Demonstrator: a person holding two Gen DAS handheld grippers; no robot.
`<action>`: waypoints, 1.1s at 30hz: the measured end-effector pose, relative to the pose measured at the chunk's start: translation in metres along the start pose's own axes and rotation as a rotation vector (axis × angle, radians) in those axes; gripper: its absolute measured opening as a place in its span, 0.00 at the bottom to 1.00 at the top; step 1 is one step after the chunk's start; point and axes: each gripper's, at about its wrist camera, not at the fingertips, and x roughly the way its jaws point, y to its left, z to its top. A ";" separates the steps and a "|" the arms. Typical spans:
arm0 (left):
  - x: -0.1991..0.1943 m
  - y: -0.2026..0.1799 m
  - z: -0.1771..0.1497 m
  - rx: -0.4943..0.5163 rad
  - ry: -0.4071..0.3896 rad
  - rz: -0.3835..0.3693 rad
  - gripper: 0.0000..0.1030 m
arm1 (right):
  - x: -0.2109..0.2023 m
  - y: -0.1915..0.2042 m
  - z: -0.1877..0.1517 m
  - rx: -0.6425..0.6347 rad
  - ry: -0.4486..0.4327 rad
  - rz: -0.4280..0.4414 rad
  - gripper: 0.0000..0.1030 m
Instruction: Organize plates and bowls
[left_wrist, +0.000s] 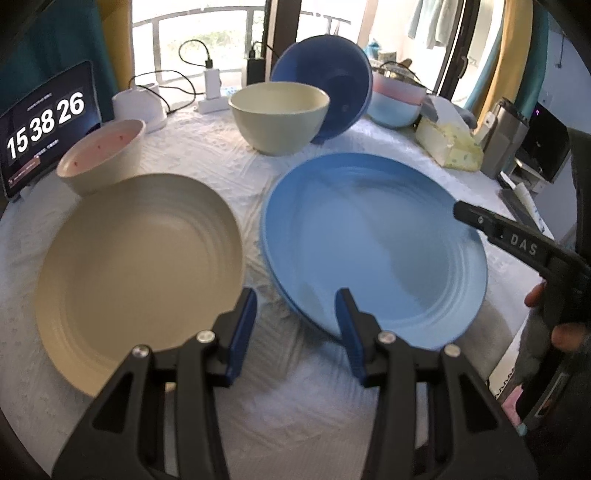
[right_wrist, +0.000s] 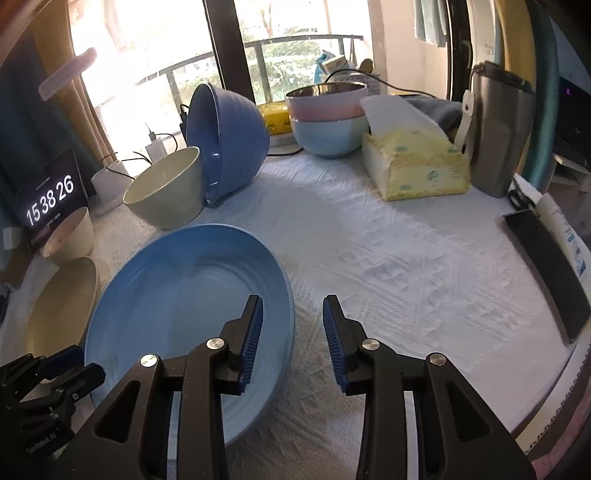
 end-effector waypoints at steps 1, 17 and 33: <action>-0.004 0.002 -0.001 -0.002 -0.011 0.000 0.45 | -0.003 0.000 0.000 0.003 -0.005 -0.003 0.35; -0.047 0.042 -0.004 -0.076 -0.133 0.042 0.46 | -0.036 0.059 0.001 -0.103 -0.052 0.081 0.35; -0.066 0.102 -0.005 -0.176 -0.198 0.142 0.46 | -0.029 0.121 0.011 -0.219 -0.045 0.162 0.35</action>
